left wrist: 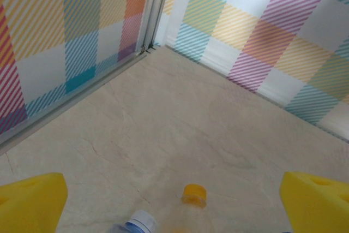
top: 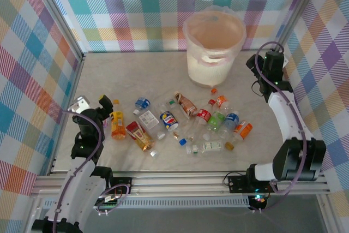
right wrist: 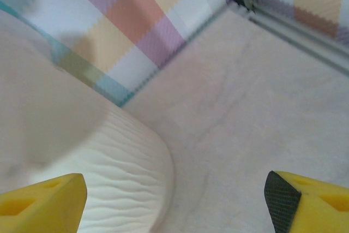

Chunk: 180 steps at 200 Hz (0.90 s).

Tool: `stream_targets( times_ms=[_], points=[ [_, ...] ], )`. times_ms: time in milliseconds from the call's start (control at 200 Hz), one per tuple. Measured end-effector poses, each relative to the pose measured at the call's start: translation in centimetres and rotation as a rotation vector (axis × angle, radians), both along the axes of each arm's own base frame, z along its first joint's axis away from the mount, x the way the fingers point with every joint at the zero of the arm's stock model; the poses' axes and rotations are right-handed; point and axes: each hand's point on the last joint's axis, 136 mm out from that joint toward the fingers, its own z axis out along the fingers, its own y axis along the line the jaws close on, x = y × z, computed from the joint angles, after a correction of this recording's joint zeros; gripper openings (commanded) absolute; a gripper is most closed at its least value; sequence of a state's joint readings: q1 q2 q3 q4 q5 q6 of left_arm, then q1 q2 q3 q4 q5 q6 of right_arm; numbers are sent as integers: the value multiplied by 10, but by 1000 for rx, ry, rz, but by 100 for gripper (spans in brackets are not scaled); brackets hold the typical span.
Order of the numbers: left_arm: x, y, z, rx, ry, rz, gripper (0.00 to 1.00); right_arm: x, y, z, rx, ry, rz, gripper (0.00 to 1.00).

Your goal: Put the plastic bottles in the bin

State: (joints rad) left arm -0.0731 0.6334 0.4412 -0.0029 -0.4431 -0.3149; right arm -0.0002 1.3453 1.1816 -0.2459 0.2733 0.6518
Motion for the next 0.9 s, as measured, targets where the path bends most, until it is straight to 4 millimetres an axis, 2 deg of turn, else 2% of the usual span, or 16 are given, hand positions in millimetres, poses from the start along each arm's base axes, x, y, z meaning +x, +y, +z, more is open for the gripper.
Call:
stream_targets(
  times_ms=[155, 200, 225, 365, 540, 705, 900],
  points=[
    [8, -4, -7, -24, 45, -15, 100, 3, 22, 38, -11, -61, 23, 95],
    [9, -6, -9, -33, 56, -21, 100, 6, 28, 43, -12, -60, 29, 96],
    [10, -6, -11, -36, 63, -24, 100, 8, 32, 47, -15, -60, 32, 100],
    [13, -9, -11, -44, 86, -39, 100, 27, 52, 57, -37, -38, 45, 100],
    [14, -11, -4, -48, 84, -51, 100, 52, 76, 51, -78, 29, 54, 100],
    [15, -12, -6, -50, 117, -52, 100, 78, 86, 36, -106, 102, 52, 96],
    [16, -12, -14, -71, 173, -41, 100, 86, 91, 13, -119, 185, 77, 85]
  ],
)
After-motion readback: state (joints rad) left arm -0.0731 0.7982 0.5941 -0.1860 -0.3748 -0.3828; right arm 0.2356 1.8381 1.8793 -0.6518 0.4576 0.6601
